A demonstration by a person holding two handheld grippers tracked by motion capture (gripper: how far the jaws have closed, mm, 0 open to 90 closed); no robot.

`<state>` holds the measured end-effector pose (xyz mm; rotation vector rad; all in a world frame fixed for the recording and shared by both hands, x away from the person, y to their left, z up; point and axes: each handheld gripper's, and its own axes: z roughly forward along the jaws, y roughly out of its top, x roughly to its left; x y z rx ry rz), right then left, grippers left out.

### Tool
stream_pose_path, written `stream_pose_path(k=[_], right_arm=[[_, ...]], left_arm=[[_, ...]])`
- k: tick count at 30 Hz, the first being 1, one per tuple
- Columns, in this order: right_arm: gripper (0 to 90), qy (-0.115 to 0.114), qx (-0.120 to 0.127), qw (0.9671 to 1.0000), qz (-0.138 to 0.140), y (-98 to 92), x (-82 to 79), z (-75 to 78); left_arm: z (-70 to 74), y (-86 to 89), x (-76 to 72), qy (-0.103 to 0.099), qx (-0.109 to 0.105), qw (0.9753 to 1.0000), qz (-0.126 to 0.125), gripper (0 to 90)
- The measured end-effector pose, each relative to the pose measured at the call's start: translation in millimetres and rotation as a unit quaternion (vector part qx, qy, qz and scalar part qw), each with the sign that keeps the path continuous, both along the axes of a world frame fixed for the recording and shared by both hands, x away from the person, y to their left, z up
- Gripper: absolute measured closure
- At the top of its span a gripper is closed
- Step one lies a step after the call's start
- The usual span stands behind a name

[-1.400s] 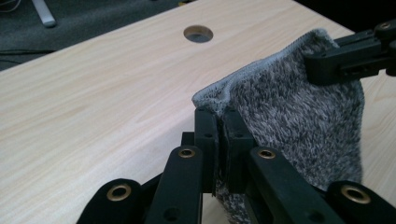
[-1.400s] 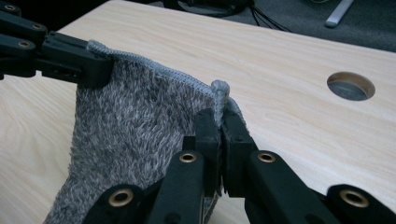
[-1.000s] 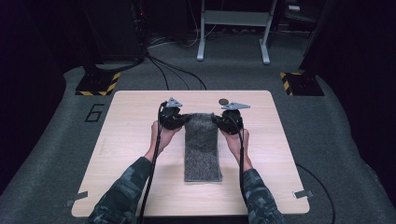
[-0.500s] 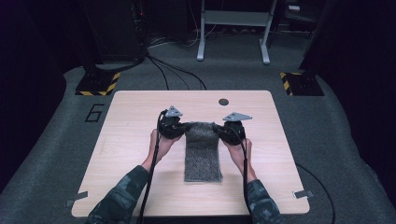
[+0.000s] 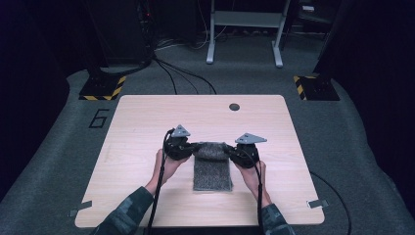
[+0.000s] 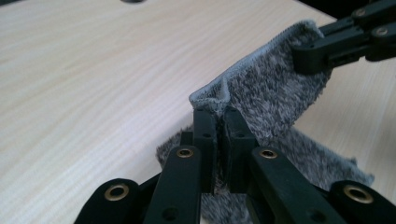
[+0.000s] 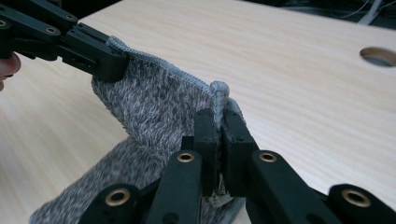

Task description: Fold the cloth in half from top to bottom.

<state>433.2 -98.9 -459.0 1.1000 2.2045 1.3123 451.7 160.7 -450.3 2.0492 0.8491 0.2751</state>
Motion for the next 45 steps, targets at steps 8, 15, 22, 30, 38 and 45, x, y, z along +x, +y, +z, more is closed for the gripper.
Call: stream_pose_path(k=[8, 15, 22, 30, 38, 45], right_arm=[[84.2, 0.01, -0.006, 0.9999, 0.005, -1.9, -18.5, -12.0], [76.6, 0.032, -0.021, 0.9992, 0.008, -5.7, -36.8, -24.5], [57.5, 0.041, -0.002, 0.9991, 0.012, -26.8, -59.1, -21.9], [40.9, 0.035, 0.017, 0.9992, -0.008, -33.8, -53.2, -3.5], [23.5, 0.082, -0.056, 0.9948, -0.021, -7.1, -31.7, -31.8], [16.9, 0.079, -0.098, 0.9918, -0.019, -1.7, -46.3, -49.9]], left_arm=[[-21.1, 2.5, -13.3, 0.023, -0.002, 0.9997, -0.007, 83.7], [-37.3, 4.4, -30.0, 0.062, 0.009, 0.9975, -0.031, 65.6], [-25.2, 19.0, -47.1, 0.062, -0.008, 0.9977, -0.028, 42.8], [-9.3, 24.8, -34.6, 0.044, -0.016, 0.9988, 0.011, 34.2], [-42.4, 3.5, -29.3, 0.068, 0.04, 0.9967, 0.02, 19.7], [-56.1, -4.5, -45.3, 0.045, 0.099, 0.9941, 0.005, 17.4]])
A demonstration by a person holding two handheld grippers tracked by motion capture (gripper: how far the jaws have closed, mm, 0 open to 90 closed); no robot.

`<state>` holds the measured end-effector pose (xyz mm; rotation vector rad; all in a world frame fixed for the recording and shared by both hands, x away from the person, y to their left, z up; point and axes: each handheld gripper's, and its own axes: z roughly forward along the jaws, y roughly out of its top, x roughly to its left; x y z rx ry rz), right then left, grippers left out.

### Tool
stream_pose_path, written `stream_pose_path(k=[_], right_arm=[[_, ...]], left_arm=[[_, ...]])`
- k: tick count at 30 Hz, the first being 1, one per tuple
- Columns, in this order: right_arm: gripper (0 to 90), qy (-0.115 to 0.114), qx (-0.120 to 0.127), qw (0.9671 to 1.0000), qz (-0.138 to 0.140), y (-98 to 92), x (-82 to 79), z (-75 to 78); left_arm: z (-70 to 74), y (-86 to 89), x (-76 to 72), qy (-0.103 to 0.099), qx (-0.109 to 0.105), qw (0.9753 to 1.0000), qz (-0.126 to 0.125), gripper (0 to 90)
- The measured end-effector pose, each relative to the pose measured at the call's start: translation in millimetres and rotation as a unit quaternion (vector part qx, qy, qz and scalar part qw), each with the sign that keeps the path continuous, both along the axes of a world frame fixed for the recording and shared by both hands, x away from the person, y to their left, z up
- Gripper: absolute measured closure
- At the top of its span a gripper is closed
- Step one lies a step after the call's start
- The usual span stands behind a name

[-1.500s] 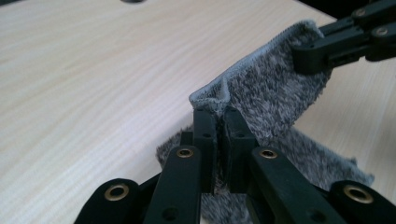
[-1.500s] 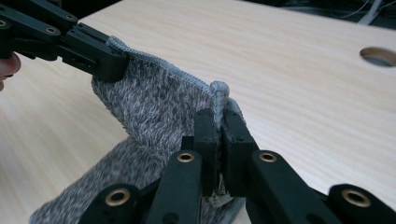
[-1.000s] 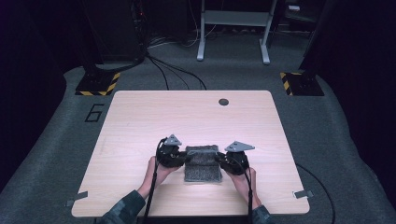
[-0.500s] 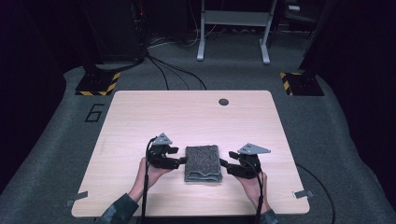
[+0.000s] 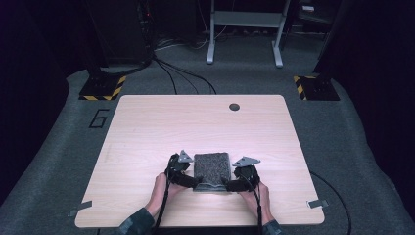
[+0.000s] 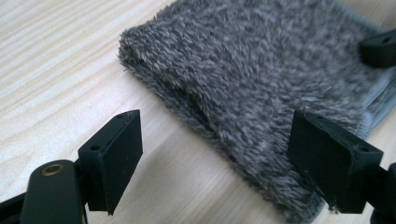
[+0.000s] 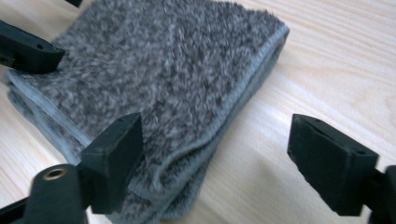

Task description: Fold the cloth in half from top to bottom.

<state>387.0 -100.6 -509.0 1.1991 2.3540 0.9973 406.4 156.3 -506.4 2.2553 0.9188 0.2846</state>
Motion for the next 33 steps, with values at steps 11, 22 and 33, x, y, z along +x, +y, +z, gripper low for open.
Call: stream_pose_path(k=[11, 22, 33], right_arm=[[16.5, -0.005, 0.004, 1.0, 0.005, -11.6, -1.8, 3.3], [16.0, -0.015, 0.006, 0.9997, -0.019, -6.7, 47.7, 13.4], [15.5, -0.013, -0.005, 0.9994, -0.031, -12.7, 49.0, 2.9]], left_arm=[[5.2, 9.9, 2.2, -0.017, -0.007, 0.9998, 0.011, 16.0], [9.3, 3.0, 47.5, -0.021, 0.004, 0.9982, 0.057, 16.8], [8.3, 10.1, 47.0, -0.022, 0.001, 0.9978, 0.063, 15.1]])
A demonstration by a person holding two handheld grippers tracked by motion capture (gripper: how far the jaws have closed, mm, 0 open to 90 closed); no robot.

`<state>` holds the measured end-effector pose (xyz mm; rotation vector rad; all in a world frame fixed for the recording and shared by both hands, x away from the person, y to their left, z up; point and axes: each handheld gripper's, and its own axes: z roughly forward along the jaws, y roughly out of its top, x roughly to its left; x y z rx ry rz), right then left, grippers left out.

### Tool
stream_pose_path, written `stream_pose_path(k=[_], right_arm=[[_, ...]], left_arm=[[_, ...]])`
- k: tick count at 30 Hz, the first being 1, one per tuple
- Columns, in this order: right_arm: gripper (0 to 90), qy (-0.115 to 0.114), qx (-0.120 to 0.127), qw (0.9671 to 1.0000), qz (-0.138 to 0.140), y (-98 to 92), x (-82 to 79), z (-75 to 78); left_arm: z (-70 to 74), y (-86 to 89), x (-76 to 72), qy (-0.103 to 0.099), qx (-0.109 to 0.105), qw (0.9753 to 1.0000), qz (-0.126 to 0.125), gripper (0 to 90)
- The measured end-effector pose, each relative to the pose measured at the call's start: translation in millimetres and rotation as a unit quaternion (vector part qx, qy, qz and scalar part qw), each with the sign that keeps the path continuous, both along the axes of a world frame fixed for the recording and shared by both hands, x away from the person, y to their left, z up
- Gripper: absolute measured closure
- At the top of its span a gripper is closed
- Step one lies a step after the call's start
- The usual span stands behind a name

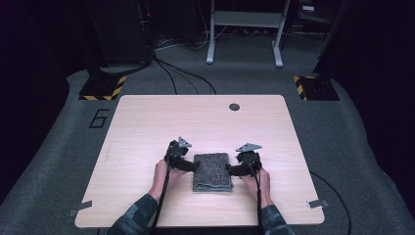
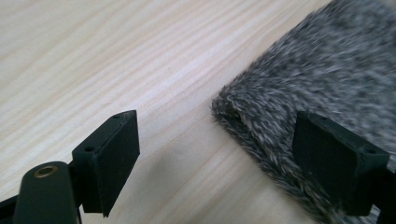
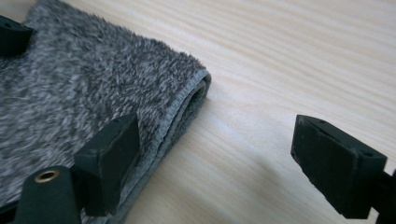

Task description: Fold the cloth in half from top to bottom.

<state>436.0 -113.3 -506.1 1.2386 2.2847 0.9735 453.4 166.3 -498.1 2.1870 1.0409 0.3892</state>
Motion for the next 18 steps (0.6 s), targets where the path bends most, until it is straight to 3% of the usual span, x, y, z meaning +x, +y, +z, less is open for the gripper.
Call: stream_pose_path(k=[6, 10, 14, 18], right_arm=[[14.2, -0.018, 0.028, 0.9994, -0.011, -22.6, -19.6, 17.0], [12.8, -0.03, 0.046, 0.9983, -0.022, -43.1, -35.6, 25.7], [11.3, -0.038, 0.047, 0.9975, -0.037, -64.7, -51.8, 25.9], [10.5, -0.037, 0.04, 0.9967, -0.06, -87.0, -64.9, 16.7]], left_arm=[[18.5, 29.5, -17.4, -0.024, -0.032, 0.999, 0.019, 11.5], [23.0, 51.3, -31.0, -0.038, -0.048, 0.9973, 0.04, 9.1], [19.3, 76.0, -45.4, -0.042, -0.039, 0.9967, 0.058, 7.1], [8.2, 97.2, -56.0, -0.035, -0.03, 0.9956, 0.082, 4.7]])
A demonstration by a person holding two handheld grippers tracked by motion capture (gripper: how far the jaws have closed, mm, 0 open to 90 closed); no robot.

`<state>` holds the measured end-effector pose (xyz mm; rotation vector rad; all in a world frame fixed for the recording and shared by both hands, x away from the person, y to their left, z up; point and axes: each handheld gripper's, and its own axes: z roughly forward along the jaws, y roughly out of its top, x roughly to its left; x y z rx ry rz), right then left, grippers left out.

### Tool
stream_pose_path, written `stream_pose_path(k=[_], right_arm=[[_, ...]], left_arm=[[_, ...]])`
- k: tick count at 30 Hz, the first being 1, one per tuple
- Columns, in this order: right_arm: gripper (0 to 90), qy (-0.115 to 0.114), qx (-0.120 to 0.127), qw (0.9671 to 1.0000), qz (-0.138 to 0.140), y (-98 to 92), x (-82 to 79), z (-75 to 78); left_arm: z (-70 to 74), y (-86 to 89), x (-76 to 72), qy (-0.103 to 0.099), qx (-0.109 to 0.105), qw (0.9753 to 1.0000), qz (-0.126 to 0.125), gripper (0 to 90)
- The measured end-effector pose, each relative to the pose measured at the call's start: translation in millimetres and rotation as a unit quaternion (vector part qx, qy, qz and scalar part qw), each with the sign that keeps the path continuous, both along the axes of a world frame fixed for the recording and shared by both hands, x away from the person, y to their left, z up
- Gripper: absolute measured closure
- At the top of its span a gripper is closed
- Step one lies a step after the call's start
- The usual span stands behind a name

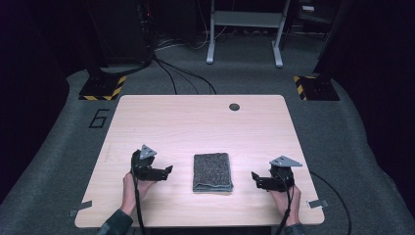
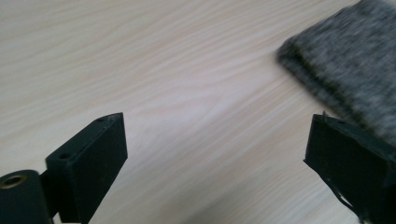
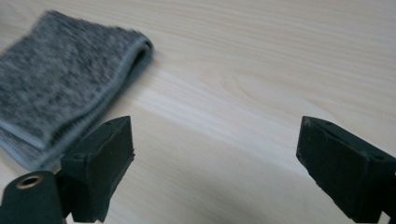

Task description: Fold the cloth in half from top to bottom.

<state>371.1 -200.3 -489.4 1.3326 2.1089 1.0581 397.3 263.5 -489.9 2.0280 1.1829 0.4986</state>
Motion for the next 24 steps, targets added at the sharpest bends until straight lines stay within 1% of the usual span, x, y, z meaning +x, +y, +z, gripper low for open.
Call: stream_pose_path(k=[2, 3, 4, 5, 6, 7, 9, 10, 11, 12, 14, 15, 16, 17, 18, 20, 21, 23, 24], right_arm=[[9.9, 0.005, -0.004, 0.9999, -0.01, -11.7, -4.3, -6.8], [10.0, 0.007, -0.005, 0.9998, -0.019, -19.2, -7.0, -11.2], [9.7, 0.009, -0.006, 0.9996, -0.024, -23.7, -8.3, -13.9], [9.2, 0.014, -0.009, 0.9993, -0.034, -29.0, -10.0, -17.3], [9.0, 0.016, -0.01, 0.999, -0.04, -34.7, -11.8, -20.4], [8.8, 0.017, -0.007, 0.9987, -0.048, -40.1, -13.8, -23.3], [8.3, 0.017, -0.012, 0.9978, -0.063, -50.1, -16.7, -28.2], [7.9, 0.017, -0.02, 0.997, -0.073, -53.9, -17.8, -30.2], [7.9, 0.015, -0.029, 0.9961, -0.082, -58.4, -18.6, -32.2], [7.8, 0.016, -0.027, 0.9961, -0.083, -61.1, -18.5, -33.4], [7.5, 0.022, -0.025, 0.9953, -0.091, -66.9, -17.3, -36.3], [7.4, 0.027, -0.028, 0.9945, -0.097, -68.7, -16.2, -38.0], [6.8, 0.032, -0.035, 0.9941, -0.098, -69.7, -15.0, -38.6], [5.9, 0.034, -0.035, 0.9936, -0.102, -69.4, -14.9, -39.2], [5.6, 0.033, -0.034, 0.9938, -0.1, -70.0, -14.6, -39.7], [4.7, 0.034, -0.035, 0.994, -0.098, -70.7, -13.8, -40.0], [4.2, 0.037, -0.031, 0.9936, -0.103, -69.7, -13.8, -39.9], [3.7, 0.036, -0.034, 0.9939, -0.099, -70.2, -13.1, -40.0], [3.5, 0.036, -0.033, 0.9939, -0.098, -70.2, -13.2, -40.1]], left_arm=[[-7.2, 13.1, -4.4, 0.008, 0.003, 0.9999, 0.011, 4.1], [-9.5, 17.4, -5.8, 0.005, 0.005, 0.9999, 0.014, 4.1], [-12.1, 23.3, -7.7, 0.008, 0.005, 0.9999, 0.01, 4.9], [-14.9, 28.5, -9.3, 0.009, 0.012, 0.9997, 0.017, 5.6], [-17.6, 34.0, -10.7, 0.01, 0.012, 0.9996, 0.023, 4.9], [-20.2, 39.6, -12.4, 0.012, 0.004, 0.9996, 0.024, 4.8], [-25.9, 48.0, -14.6, 0.011, 0.016, 0.9989, 0.042, 4.4], [-28.5, 53.9, -15.1, 0.02, 0.015, 0.9989, 0.039, 4.5], [-31.0, 55.9, -15.4, 0.021, 0.008, 0.9987, 0.045, 4.5], [-32.4, 58.8, -15.8, 0.028, 0.01, 0.9984, 0.048, 4.5], [-37.1, 62.5, -15.6, 0.025, 0.013, 0.9985, 0.046, 4.2], [-38.4, 62.4, -16.3, 0.019, 0.018, 0.9984, 0.051, 3.8], [-38.8, 62.5, -17.0, 0.018, 0.023, 0.9982, 0.052, 4.0], [-40.2, 62.8, -16.9, 0.009, 0.022, 0.9984, 0.052, 3.7], [-41.0, 62.8, -17.6, 0.006, 0.02, 0.9983, 0.054, 3.6], [-40.6, 62.9, -17.6, 0.009, 0.023, 0.9983, 0.053, 3.4], [-40.6, 62.9, -17.5, 0.01, 0.024, 0.9983, 0.052, 3.1], [-41.0, 62.4, -17.5, 0.008, 0.024, 0.9984, 0.05, 2.7], [-40.8, 62.3, -17.8, 0.009, 0.025, 0.9987, 0.043, 2.5]])
